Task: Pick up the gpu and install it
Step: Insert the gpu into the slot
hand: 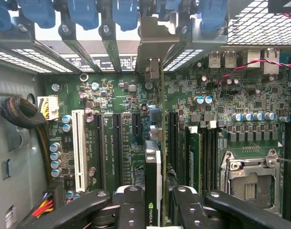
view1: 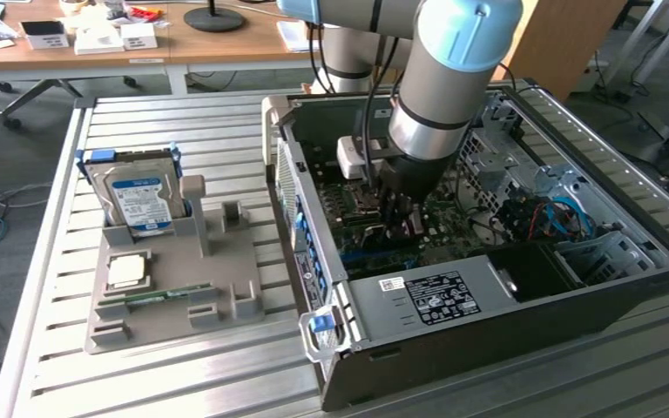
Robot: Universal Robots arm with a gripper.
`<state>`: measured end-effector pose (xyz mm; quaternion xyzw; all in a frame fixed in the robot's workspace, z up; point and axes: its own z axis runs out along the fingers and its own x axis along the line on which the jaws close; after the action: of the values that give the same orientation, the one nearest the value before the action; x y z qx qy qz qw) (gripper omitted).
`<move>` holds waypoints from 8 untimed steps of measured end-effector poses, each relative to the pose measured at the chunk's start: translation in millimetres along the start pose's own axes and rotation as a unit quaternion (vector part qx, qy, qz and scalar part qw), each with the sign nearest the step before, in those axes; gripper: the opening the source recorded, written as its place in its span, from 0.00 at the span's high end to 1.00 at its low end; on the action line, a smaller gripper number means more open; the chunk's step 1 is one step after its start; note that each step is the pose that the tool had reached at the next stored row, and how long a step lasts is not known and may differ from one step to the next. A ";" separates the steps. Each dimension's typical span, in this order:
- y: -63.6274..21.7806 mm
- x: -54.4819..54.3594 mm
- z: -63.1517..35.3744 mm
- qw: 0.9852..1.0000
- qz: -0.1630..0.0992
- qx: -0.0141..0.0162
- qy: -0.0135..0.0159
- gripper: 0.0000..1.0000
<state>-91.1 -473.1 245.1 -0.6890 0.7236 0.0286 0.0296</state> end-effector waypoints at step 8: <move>0.0 -0.6 0.1 1.000 0.000 0.000 0.001 0.73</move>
<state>-91.1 -472.5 245.1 -0.6890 0.7236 0.0277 0.0288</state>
